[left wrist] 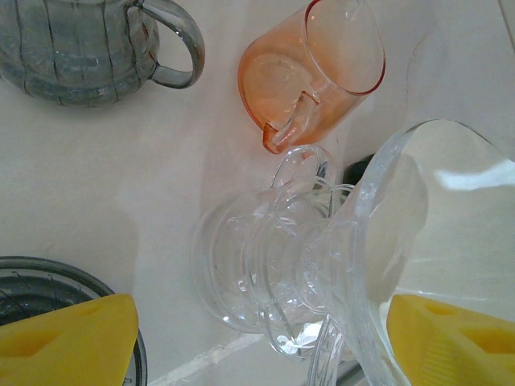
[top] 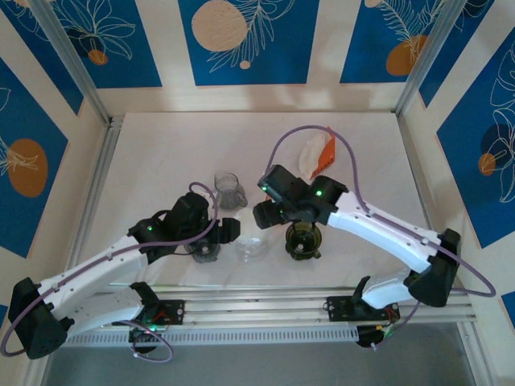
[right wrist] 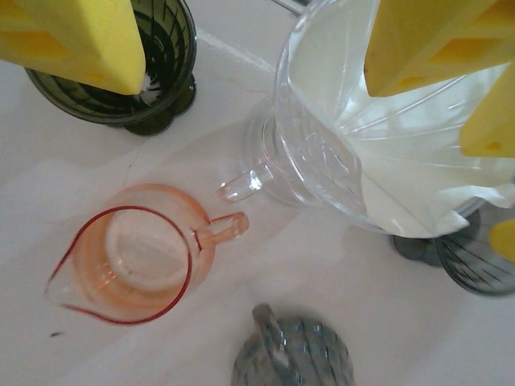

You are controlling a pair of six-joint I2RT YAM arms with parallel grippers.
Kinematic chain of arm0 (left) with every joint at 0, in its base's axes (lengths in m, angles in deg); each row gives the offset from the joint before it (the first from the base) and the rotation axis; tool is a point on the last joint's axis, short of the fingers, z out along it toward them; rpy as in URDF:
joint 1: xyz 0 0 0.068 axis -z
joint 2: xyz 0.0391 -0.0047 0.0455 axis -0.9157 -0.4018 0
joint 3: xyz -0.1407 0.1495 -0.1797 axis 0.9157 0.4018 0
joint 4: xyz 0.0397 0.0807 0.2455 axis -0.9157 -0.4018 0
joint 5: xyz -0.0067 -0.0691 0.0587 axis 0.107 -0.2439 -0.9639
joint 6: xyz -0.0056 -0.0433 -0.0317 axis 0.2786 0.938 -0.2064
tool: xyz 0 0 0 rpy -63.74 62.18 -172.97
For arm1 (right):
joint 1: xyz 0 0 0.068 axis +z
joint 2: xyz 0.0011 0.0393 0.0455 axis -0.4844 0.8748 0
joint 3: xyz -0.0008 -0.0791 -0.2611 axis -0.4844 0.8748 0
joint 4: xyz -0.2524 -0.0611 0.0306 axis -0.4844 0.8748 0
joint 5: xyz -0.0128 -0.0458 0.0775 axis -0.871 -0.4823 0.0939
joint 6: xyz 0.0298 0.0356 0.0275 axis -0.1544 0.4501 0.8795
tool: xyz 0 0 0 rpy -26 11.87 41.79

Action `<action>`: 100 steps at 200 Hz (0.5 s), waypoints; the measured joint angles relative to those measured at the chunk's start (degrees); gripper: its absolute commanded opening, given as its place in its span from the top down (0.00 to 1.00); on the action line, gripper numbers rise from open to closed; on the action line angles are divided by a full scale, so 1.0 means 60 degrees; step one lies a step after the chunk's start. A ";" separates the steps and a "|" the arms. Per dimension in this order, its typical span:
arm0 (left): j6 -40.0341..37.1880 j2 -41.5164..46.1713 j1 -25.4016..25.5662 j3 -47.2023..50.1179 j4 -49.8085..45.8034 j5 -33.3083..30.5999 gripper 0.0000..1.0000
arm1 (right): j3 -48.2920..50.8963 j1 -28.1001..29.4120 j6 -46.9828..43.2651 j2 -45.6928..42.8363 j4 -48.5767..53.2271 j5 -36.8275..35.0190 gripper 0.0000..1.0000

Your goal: Place the coffee filter in the dripper

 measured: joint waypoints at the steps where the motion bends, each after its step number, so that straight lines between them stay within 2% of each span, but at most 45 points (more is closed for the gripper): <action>1: 0.0000 0.0000 0.0000 0.0000 0.0000 0.0000 0.18 | 0.0004 0.0004 0.0000 -0.0022 -0.0007 -0.0007 0.27; 36: 0.0073 0.0033 0.0000 0.0000 0.0004 0.0007 0.07 | 0.0565 0.0000 0.0244 -0.1133 -0.0175 -0.0361 0.27; 100: 0.0073 0.0372 -0.0011 -0.0189 -0.0025 0.0040 0.01 | 0.0841 -0.0055 0.0463 -0.1840 -0.0306 -0.0612 0.25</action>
